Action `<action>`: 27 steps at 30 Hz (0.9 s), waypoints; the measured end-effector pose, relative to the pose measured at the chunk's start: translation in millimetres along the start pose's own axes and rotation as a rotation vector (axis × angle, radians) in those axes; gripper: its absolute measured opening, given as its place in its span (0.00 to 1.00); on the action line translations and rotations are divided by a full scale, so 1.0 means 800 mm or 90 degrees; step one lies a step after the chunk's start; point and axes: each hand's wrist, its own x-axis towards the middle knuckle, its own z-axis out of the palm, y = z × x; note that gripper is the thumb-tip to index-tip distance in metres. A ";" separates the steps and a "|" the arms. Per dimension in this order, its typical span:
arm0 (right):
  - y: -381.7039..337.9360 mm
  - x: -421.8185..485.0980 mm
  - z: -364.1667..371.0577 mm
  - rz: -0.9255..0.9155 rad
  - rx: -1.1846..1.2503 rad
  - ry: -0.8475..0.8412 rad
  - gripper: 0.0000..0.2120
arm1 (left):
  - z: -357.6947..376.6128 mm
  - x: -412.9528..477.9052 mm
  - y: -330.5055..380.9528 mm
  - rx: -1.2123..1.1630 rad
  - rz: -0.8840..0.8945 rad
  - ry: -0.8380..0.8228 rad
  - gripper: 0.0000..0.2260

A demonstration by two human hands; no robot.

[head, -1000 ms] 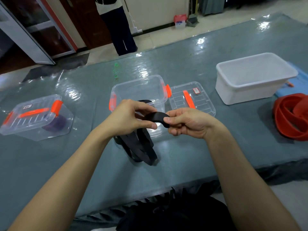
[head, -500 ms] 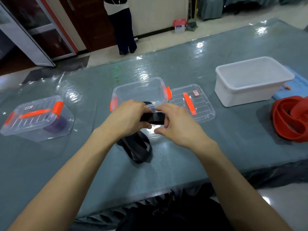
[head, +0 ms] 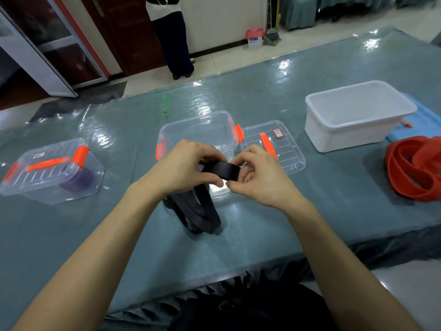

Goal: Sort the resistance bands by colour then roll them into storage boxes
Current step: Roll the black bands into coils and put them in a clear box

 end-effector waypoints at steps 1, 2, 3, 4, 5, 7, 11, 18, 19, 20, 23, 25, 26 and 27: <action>-0.001 0.000 0.001 -0.005 -0.007 0.002 0.15 | -0.001 0.000 0.001 -0.003 -0.002 0.000 0.18; -0.002 0.000 0.002 -0.010 -0.020 0.005 0.16 | -0.001 0.000 0.001 0.002 -0.005 -0.003 0.17; -0.003 0.001 0.003 -0.017 -0.031 0.011 0.16 | -0.001 0.000 0.001 0.002 -0.005 -0.006 0.17; -0.003 0.000 0.003 -0.024 -0.039 0.016 0.15 | -0.001 0.000 0.000 -0.004 -0.003 -0.006 0.17; -0.002 0.000 0.002 -0.035 -0.046 0.022 0.14 | -0.002 0.000 -0.002 -0.009 -0.001 -0.002 0.17; 0.000 -0.001 -0.001 -0.064 -0.064 0.031 0.13 | -0.003 -0.001 -0.006 -0.021 -0.002 0.008 0.17; 0.006 0.001 -0.002 -0.094 -0.051 0.036 0.14 | -0.004 -0.002 -0.009 -0.054 -0.007 0.025 0.17; 0.004 0.001 -0.015 -0.099 -0.176 0.015 0.16 | 0.006 0.001 -0.018 -0.021 0.047 0.021 0.16; 0.000 0.001 -0.017 -0.101 -0.214 0.020 0.18 | 0.006 0.001 -0.018 -0.016 0.052 0.026 0.16; -0.004 0.001 -0.020 -0.096 -0.249 0.018 0.20 | 0.006 0.001 -0.018 -0.009 0.058 0.029 0.16; -0.013 0.003 -0.022 -0.062 -0.265 -0.002 0.17 | 0.004 0.003 -0.016 -0.004 0.061 0.037 0.16; -0.010 0.001 -0.020 -0.053 -0.214 0.004 0.12 | 0.002 0.004 -0.015 -0.031 0.057 0.041 0.17; -0.009 -0.001 -0.020 -0.051 -0.187 0.010 0.10 | 0.001 0.004 -0.013 -0.045 0.058 0.043 0.17; -0.008 -0.003 -0.020 -0.051 -0.160 0.016 0.10 | 0.000 0.004 -0.011 -0.059 0.057 0.045 0.17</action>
